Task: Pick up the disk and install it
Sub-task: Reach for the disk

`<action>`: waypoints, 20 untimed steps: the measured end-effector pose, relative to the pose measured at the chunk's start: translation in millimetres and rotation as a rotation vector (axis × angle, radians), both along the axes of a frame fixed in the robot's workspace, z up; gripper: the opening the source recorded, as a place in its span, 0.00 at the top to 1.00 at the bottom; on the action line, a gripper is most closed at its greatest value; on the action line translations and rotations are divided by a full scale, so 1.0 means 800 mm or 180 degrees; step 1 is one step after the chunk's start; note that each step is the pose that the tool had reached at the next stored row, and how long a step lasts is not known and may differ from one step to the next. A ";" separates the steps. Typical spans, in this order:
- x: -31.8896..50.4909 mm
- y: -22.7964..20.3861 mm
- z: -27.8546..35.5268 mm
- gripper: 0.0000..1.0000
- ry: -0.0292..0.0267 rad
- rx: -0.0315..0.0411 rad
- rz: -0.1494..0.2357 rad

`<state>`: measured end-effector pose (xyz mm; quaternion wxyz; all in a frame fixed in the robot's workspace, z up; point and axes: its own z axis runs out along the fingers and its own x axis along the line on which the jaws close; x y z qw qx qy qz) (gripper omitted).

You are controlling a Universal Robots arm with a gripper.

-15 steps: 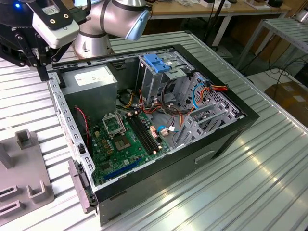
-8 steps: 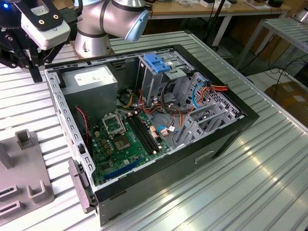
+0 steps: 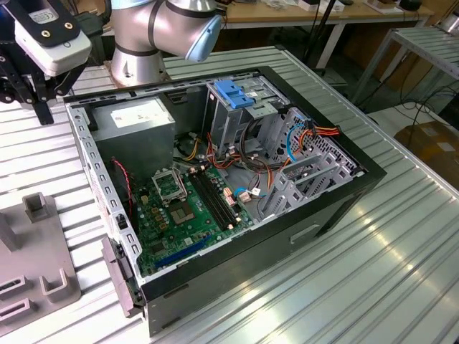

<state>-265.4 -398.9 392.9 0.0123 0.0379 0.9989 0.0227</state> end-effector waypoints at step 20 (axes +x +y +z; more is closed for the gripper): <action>-0.041 0.0000 0.0000 0.89 0.0000 0.0000 0.0000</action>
